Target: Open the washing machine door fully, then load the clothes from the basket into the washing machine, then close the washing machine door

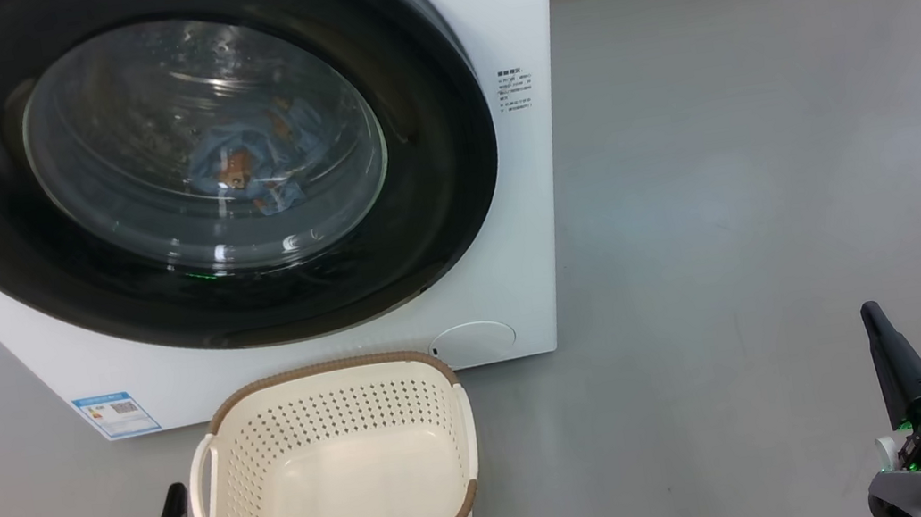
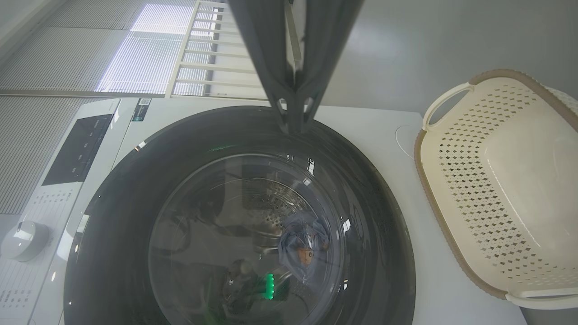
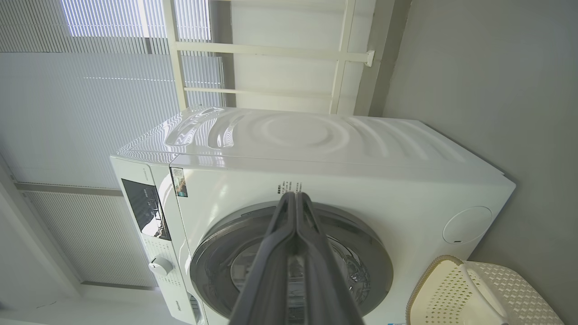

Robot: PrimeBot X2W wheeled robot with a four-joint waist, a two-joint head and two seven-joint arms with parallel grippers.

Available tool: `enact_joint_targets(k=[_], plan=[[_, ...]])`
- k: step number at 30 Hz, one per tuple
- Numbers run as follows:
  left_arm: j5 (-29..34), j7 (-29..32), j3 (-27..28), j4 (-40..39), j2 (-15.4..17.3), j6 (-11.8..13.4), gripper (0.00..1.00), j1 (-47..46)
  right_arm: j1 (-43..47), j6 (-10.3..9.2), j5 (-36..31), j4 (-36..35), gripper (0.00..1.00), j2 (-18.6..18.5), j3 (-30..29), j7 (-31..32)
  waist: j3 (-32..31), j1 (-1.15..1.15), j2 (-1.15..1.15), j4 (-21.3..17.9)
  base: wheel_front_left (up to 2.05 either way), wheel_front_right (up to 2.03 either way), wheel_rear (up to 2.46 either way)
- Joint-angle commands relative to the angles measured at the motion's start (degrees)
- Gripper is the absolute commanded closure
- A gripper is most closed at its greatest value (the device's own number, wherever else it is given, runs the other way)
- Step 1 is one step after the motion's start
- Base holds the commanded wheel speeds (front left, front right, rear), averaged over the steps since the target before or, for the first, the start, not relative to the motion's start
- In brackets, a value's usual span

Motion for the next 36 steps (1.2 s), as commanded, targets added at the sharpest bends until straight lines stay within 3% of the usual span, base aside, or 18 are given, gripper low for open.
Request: enact_joint_targets(k=[1,36], plan=[[-0.32,0.22,2.02,-1.63,0.64,0.03,1.0,-2.73,-0.62,0.07,0.63,-1.8,1.0,-0.23,0.97,0.5,0.0,0.0,0.0,0.0,0.0,0.0,0.0],[-0.27,0.27,2.08,-1.62,0.6,0.01,1.0,-2.74,-0.62,0.07,0.63,-1.8,1.0,-0.23,0.97,0.5,0.0,0.0,0.0,0.0,0.0,0.0,0.0]])
